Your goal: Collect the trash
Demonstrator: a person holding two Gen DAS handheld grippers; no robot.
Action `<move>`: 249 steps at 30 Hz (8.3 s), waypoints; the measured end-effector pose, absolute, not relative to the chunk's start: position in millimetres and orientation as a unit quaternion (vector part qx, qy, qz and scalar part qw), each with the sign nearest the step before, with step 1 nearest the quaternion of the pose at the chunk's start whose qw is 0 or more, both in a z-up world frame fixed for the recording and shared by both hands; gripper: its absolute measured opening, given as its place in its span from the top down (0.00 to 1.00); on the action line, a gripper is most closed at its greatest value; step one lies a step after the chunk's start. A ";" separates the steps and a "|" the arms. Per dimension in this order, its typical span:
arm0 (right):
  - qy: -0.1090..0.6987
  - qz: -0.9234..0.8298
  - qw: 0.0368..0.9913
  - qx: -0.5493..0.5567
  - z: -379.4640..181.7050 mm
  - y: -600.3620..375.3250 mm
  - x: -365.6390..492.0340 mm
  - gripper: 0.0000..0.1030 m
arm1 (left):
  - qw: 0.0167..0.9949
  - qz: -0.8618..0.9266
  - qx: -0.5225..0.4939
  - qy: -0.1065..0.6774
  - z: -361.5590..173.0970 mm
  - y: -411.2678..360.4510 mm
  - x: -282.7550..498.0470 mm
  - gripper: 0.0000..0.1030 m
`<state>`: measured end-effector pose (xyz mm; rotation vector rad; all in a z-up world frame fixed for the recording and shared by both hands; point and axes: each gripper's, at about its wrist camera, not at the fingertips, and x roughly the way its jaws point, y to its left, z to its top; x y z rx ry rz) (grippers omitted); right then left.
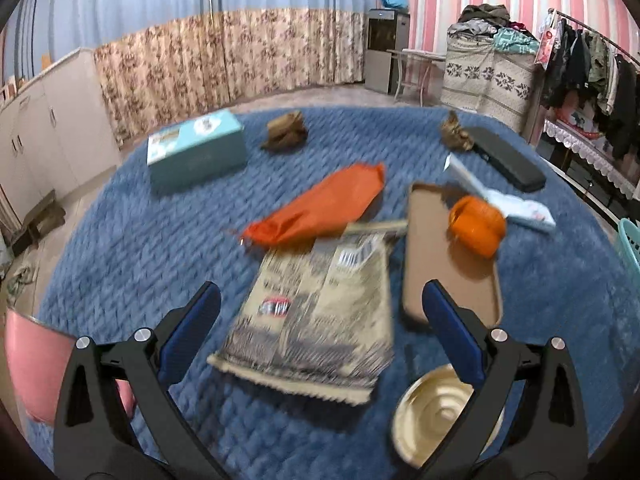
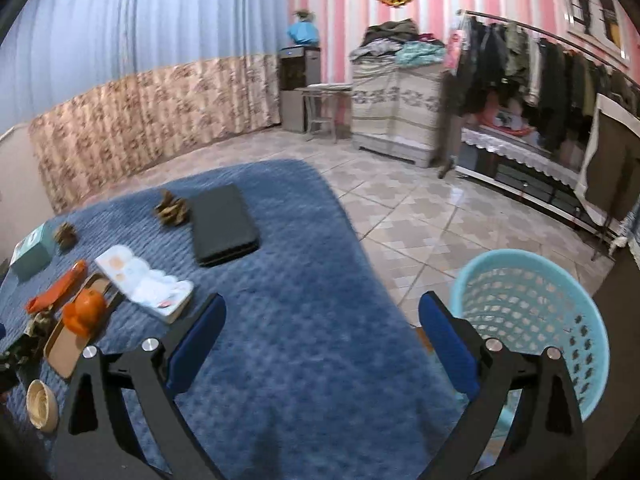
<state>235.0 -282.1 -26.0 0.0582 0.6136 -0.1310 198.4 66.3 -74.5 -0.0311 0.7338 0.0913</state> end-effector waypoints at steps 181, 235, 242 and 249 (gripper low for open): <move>0.237 -0.232 0.923 0.195 -35.6 -561.6 147.9 0.92 | 0.894 -0.340 0.088 0.279 -28.5 -400.8 221.5 0.95; 0.241 -0.275 0.927 0.083 -7.0 -478.6 185.4 0.06 | 0.958 -0.143 0.039 0.245 17.6 -233.1 257.4 0.05; 0.229 -0.221 0.946 0.063 6.4 -429.8 201.8 0.04 | 0.963 -0.101 0.027 0.247 28.4 -172.9 250.2 0.05; 0.236 -0.158 0.959 0.022 6.5 -363.5 222.1 0.04 | 0.966 -0.028 0.028 0.254 23.0 -82.9 243.3 0.05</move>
